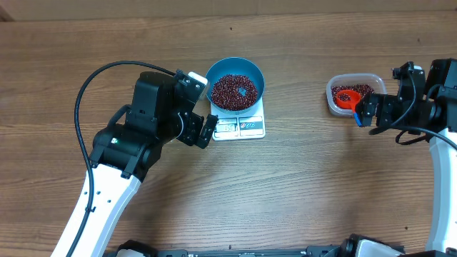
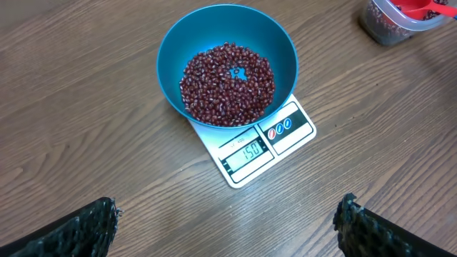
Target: Scoop item into bowl and weigh 150g on scale
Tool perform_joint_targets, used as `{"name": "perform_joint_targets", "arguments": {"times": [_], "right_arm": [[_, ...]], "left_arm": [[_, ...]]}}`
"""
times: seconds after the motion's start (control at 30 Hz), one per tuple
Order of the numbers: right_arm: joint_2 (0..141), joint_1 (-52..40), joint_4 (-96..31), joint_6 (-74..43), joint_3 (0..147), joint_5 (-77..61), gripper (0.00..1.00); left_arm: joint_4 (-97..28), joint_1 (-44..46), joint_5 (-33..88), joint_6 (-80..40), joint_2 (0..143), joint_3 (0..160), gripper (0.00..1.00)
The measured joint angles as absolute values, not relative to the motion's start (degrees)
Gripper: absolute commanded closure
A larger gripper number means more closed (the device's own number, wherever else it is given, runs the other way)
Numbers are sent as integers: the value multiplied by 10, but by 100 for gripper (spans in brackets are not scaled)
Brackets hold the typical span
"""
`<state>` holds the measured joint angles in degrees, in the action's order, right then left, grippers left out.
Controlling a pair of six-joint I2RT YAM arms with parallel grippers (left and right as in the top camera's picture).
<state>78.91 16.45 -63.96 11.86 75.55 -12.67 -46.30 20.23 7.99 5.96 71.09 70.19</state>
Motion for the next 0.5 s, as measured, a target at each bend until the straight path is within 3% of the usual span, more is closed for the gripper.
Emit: {"name": "perform_joint_targets", "arguments": {"times": [0.5], "right_arm": [[789, 165, -640, 119, 755, -126, 0]], "left_arm": [[-463, 202, 80, 60, 711, 702, 0]]}}
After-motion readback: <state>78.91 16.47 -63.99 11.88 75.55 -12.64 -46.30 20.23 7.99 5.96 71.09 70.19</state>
